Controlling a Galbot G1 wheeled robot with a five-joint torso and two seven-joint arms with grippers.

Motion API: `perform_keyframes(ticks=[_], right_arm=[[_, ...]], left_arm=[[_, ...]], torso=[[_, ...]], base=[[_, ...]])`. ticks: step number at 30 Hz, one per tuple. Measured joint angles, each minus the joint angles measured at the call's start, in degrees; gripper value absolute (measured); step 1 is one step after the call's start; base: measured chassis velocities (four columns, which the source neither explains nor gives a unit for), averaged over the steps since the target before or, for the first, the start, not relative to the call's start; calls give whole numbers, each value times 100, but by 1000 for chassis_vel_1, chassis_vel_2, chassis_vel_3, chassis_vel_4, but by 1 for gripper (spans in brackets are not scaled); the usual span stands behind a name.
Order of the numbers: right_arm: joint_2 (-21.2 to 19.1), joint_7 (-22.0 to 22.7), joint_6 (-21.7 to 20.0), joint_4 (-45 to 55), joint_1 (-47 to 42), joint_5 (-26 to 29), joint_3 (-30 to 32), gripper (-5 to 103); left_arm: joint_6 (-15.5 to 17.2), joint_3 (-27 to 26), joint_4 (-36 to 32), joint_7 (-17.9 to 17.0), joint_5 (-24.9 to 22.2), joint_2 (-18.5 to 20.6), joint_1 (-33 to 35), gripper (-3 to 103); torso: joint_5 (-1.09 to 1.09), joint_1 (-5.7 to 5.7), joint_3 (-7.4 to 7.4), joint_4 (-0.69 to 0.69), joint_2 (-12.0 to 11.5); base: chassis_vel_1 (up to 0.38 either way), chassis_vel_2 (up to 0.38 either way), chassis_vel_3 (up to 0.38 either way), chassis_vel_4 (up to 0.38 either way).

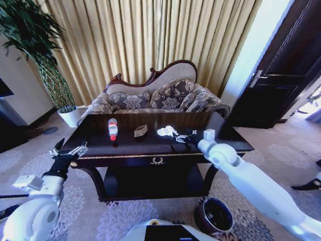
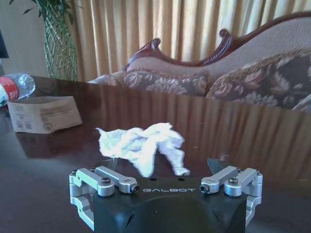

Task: Move to the front of the table and place the trash on the table into the trash bin.

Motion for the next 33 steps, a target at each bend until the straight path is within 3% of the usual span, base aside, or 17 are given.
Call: perform_keyframes(ticks=[8,27,29,31,33], right_arm=[[267,129,-94,-234,424,83,-419,100],[496,135,-63,-669,811,-98,-740,102],[509,134,-40,-690,807,-132,-747,93],[512,134,-20,-704,798,-168,-749,93],[503,130,10,-710,765,-198,-749,83]], left_arm=[[-24,3,48,12,23,-64,12,100],[-89,19,50,71,74,-119,45,100],[-107,13,56,75,75,-127,58,100],[-121,9,72,75,81,-133,64,100],[-176,0,120,104,114,-144,84,100]], torso=[[-1,0,0,0,0],[0,0,0,0,0],[0,0,0,0,0],[0,0,0,0,0],[0,0,0,0,0]], base=[[0,0,0,0],[0,0,0,0],[0,0,0,0],[0,0,0,0],[0,0,0,0]])
